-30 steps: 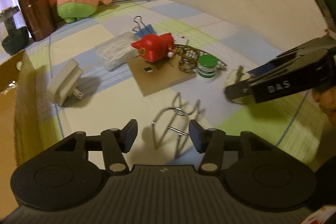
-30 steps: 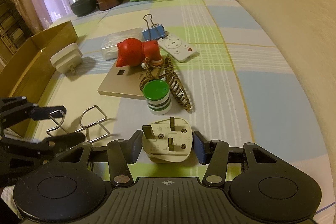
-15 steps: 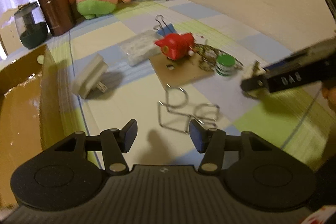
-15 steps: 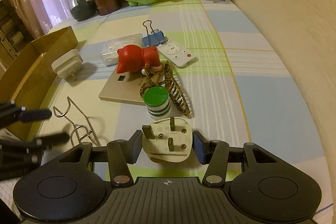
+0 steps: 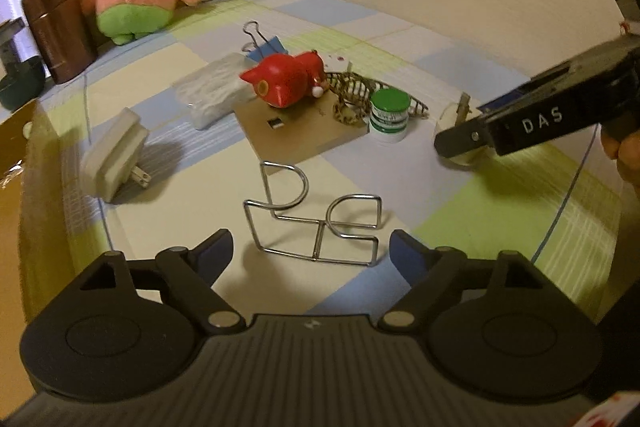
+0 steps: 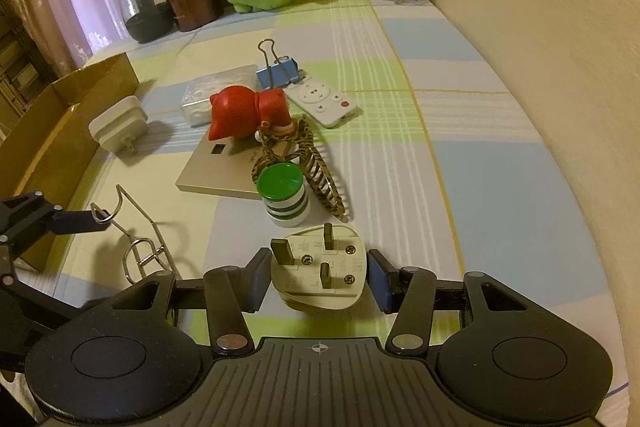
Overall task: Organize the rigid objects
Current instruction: 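Lift the wire rack with the left tool while the right tool lifts the plug, then lower the rack into the box with the left tool while the right tool drops the plug, then move the left tool to the white charger while the right tool approaches the green-lidded jar, then close the right tool around the green-lidded jar, then close the left tool on the white charger block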
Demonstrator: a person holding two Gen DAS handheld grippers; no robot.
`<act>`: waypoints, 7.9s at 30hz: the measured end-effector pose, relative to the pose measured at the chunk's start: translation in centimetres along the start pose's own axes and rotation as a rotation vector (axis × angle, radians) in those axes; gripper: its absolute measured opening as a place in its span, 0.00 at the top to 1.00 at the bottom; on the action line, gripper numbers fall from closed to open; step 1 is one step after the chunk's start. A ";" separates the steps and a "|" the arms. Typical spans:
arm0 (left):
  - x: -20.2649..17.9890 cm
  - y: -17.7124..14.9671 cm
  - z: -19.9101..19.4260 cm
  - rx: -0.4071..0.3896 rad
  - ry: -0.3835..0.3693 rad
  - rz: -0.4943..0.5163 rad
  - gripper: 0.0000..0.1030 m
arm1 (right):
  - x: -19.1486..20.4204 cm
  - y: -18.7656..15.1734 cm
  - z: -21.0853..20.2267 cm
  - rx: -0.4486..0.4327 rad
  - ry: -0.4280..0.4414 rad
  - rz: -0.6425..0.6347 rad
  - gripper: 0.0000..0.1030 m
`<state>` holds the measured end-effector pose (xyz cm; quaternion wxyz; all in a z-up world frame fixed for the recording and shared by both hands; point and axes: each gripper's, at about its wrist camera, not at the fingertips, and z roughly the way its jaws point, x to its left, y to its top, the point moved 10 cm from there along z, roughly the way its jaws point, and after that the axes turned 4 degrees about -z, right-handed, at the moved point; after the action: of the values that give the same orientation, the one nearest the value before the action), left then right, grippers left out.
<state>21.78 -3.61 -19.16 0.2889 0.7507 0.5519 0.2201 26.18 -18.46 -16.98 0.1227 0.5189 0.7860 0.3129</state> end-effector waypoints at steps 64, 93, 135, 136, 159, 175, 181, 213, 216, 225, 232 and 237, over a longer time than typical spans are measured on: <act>20.4 -2.7 -17.1 -0.036 0.325 -0.167 0.41 | 21.3 8.1 -3.3 -0.096 0.244 -0.323 0.66; 18.3 -2.5 -15.3 -0.038 0.249 -0.141 0.40 | 17.6 -1.8 2.0 0.042 0.080 -0.338 0.52; 25.9 -6.6 -16.1 0.019 0.321 -0.197 0.40 | 33.6 6.4 3.5 -0.066 0.349 -0.446 0.53; 26.0 -6.6 -16.0 0.020 0.320 -0.202 0.40 | 33.6 6.6 3.6 -0.069 0.346 -0.442 0.52; 21.6 -2.1 -19.4 -0.089 0.324 -0.232 0.39 | 22.1 6.2 -4.7 -0.166 0.193 -0.202 0.35; 11.3 3.0 -14.5 -0.121 0.218 -0.264 0.30 | 8.1 5.2 -10.4 -0.219 -0.011 -0.016 0.32; 9.2 3.4 -11.9 -0.124 0.220 -0.317 0.28 | 4.5 5.0 -10.1 -0.200 -0.047 -0.001 0.32; 5.8 4.6 -1.4 -0.054 0.169 -0.236 0.27 | 2.6 3.7 2.6 -0.075 0.009 -0.111 0.66; 5.8 4.6 -1.1 -0.050 0.166 -0.243 0.27 | 2.7 3.7 2.9 -0.075 0.004 -0.122 0.69; 5.4 4.6 -0.6 -0.044 0.147 -0.248 0.27 | 2.7 3.6 2.7 -0.076 -0.008 -0.128 0.74; 4.8 5.1 -0.3 -0.047 0.133 -0.233 0.25 | 2.1 4.0 0.8 -0.109 -0.014 -0.098 0.74; 5.3 5.9 -0.8 -0.076 0.169 -0.218 0.25 | 1.5 4.6 -0.3 -0.127 -0.018 -0.076 0.74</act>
<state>27.00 0.26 -14.53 0.2917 0.6535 0.6440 0.2704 28.76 -16.00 -13.75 0.1741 0.4826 0.7827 0.3525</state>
